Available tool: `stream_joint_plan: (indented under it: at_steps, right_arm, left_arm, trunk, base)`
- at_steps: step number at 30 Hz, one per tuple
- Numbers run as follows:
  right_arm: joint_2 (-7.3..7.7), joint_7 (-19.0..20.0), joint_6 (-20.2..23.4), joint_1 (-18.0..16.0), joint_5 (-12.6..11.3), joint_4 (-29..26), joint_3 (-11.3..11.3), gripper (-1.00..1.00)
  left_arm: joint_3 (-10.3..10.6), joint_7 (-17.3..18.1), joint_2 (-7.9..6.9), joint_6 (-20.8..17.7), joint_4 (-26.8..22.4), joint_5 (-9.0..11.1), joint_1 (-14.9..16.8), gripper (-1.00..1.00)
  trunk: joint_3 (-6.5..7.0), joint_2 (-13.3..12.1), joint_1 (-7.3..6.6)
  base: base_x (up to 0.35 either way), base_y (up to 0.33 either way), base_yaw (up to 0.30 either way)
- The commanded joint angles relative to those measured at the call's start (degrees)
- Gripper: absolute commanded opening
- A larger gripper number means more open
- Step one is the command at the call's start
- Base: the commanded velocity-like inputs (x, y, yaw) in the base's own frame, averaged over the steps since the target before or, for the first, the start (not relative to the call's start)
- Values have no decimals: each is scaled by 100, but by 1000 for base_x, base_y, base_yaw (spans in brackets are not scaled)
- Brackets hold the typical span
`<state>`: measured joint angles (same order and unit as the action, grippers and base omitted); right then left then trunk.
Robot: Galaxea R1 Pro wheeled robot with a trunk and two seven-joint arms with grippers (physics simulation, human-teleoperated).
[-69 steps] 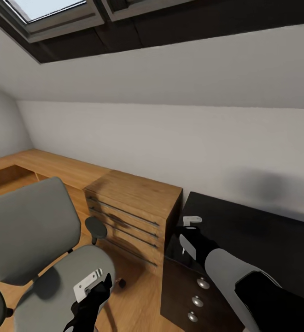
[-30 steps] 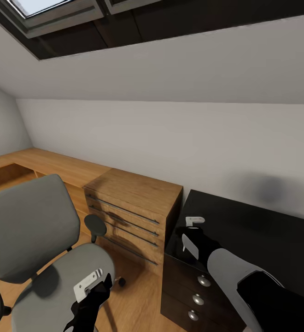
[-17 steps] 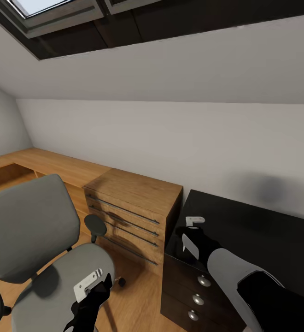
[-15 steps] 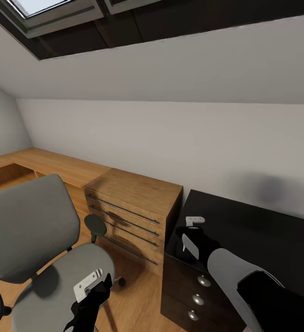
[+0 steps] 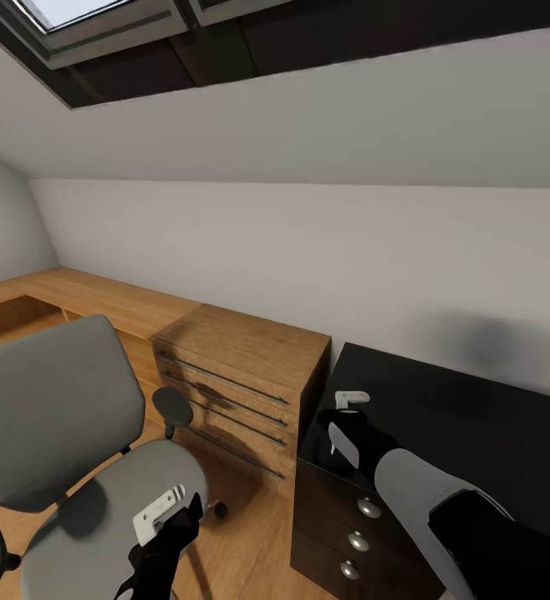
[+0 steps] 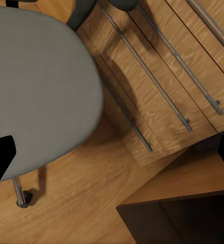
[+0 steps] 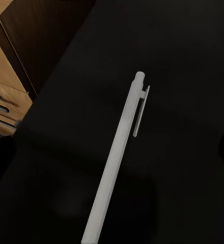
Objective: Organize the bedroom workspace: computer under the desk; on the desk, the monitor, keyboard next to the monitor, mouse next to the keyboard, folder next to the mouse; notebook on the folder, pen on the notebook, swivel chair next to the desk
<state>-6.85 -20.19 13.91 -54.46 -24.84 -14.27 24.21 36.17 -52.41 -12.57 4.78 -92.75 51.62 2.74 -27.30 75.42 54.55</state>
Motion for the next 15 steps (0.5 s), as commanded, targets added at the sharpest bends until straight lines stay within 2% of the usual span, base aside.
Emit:
stream_joint_plan:
  at_steps: [1, 15]
  right_arm:
    - [6, -37, 35, -4, -37, -13, 48, 100]
    - [17, -37, 33, -3, -39, -16, 51, 100]
  left_arm:
    - [16, -22, -8, 50, -6, 50, 8, 100]
    - [19, -16, -18, 50, -7, 50, 8, 100]
  trunk:
    - [-6, 4, 0]
    - [-6, 4, 0]
  base:
    - [0, 0, 0]
    - [0, 0, 0]
